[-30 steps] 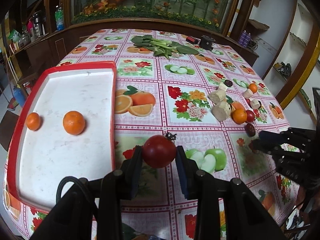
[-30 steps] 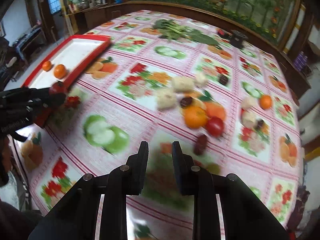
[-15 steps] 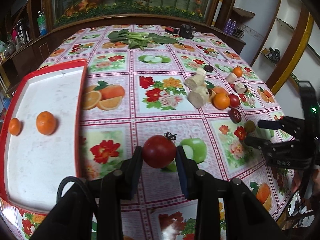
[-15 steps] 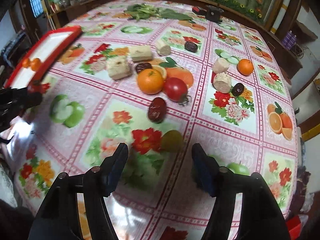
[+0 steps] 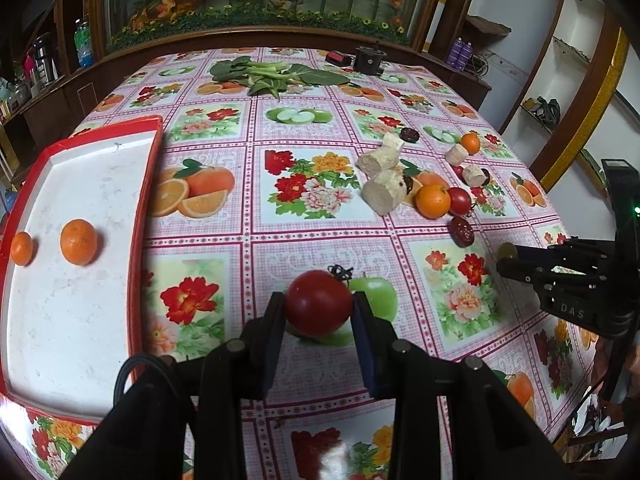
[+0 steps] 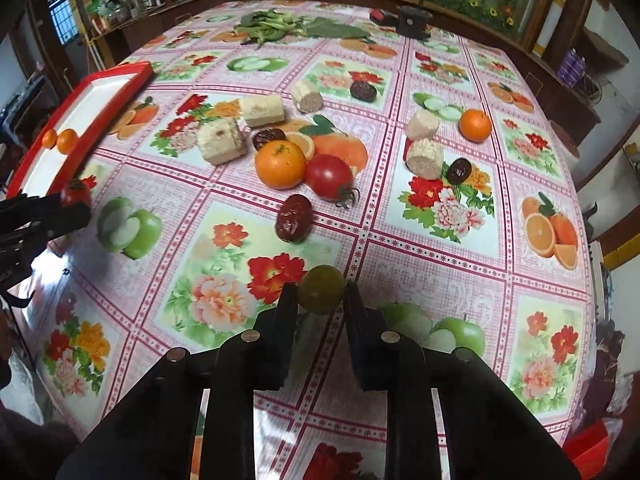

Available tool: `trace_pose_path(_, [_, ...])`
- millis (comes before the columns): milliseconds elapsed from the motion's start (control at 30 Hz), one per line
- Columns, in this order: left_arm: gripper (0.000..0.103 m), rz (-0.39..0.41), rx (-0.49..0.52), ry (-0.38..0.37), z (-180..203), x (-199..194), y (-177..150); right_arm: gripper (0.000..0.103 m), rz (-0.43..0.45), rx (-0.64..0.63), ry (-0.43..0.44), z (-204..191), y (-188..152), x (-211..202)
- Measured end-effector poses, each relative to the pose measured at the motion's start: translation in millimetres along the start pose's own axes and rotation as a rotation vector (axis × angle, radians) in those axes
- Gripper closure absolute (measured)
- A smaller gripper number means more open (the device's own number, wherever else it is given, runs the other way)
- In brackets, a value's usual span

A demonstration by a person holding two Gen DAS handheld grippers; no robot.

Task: Organize fruits
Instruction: 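Carry the tomato and the grape toward the tray with both grippers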

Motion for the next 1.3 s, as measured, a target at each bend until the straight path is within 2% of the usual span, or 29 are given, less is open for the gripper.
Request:
trace_pose_path(233, [0.067, 0.027, -0.004, -0.001, 2, -11, 8, 0.081, 0.022, -0.060, 0.038, -28, 8, -11])
trace_pose_path(433, [0.067, 0.058, -0.031, 0.035, -18, -26, 14, 0.081, 0.041, -0.138, 0.080, -65, 26, -11])
trace_pose_path(767, [0.067, 0.090, -0.132, 0.129, -86, -50, 10, 0.081, 0.073, -0.297, 0.187, -156, 66, -5])
trace_pose_path(1100, [0.067, 0.095, -0.242, 0.255, -174, -68, -3, 0.081, 0.099, -0.430, 0.307, -252, 101, 3])
trace_pose_path(1300, [0.067, 0.081, -0.293, 0.318, -217, -69, -12, 0.081, 0.085, -0.485, 0.371, -300, 108, 16])
Point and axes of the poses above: each gripper's, at about its wrist camera, not at the fingertips, and x roughly the way its jaws point, z to its right, y to its top, the point moved 10 cm from there along x, roughly the way its jaws point, and after that the axes turned 4 degrees about z, right-handed, at the moved point
